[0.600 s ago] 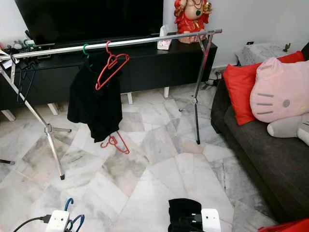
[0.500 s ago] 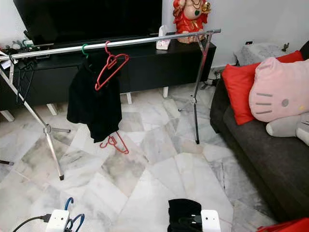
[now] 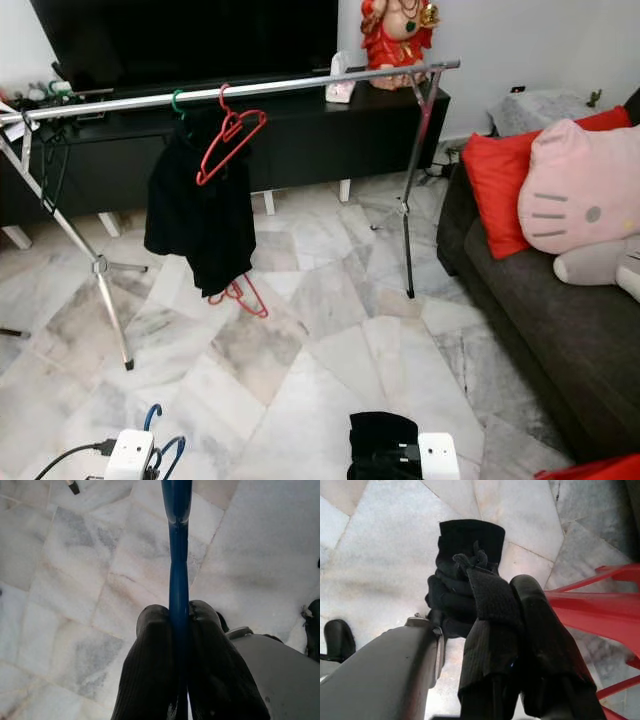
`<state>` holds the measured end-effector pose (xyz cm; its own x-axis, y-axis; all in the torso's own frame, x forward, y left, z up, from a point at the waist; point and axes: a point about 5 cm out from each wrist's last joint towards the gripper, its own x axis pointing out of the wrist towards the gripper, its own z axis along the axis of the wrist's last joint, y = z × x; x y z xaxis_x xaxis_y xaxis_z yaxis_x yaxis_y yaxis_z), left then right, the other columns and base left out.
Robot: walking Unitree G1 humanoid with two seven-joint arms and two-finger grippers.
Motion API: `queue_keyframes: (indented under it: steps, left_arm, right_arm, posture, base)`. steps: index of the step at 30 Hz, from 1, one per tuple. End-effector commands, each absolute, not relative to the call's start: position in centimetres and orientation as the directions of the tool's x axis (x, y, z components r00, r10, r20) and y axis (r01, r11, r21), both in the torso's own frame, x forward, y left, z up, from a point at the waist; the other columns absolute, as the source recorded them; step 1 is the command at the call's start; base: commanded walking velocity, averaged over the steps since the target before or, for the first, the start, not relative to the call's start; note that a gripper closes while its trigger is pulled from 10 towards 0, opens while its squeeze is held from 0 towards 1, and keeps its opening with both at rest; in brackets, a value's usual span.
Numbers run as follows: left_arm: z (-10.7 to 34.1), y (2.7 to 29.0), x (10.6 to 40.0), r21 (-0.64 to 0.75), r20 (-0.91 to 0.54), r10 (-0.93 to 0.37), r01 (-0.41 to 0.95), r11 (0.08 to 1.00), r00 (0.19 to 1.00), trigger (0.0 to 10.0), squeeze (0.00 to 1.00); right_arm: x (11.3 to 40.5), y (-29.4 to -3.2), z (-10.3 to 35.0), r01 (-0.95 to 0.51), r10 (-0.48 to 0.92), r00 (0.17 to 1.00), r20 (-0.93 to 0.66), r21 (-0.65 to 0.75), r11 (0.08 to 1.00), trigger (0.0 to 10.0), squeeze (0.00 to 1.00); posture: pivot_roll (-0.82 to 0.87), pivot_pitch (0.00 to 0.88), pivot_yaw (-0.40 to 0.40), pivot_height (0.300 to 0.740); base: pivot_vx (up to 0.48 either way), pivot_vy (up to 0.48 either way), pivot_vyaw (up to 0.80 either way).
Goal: Hang hanger
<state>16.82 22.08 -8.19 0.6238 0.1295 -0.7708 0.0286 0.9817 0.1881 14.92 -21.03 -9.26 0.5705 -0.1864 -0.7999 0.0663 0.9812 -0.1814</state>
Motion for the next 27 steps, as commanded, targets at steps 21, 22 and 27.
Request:
queue_keyframes:
  steps: [21, 22, 27]
  left_arm:
    - [-8.69, 22.43, 15.65, 0.191, -0.801, 0.137, 0.032, 0.981, 0.584, 10.0, 0.00]
    - [-8.70, 22.43, 15.63, 0.191, -0.801, 0.137, 0.032, 0.981, 0.583, 10.0, 0.00]
    - [-8.74, 22.46, 15.54, 0.191, -0.804, 0.138, 0.033, 0.981, 0.579, 10.0, 0.00]
  right_arm:
    - [16.25, -20.72, -8.74, 0.087, -0.171, 0.610, -0.773, -0.150, 0.985, 10.0, 0.00]
    - [16.24, -20.74, -8.74, 0.087, -0.172, 0.609, -0.774, -0.150, 0.985, 10.0, 0.00]
    - [16.19, -20.86, -8.76, 0.085, -0.172, 0.605, -0.778, -0.152, 0.985, 10.0, 0.00]
  posture:
    - [-0.13, 0.000, 0.002, 0.740]
    - [-0.13, 0.000, 0.002, 0.740]
    - [-0.12, 0.000, 0.003, 0.740]
  base:
    - [0.000, 0.392, 0.00]
    - [0.000, 0.401, 0.00]
    - [0.000, 0.401, 0.00]
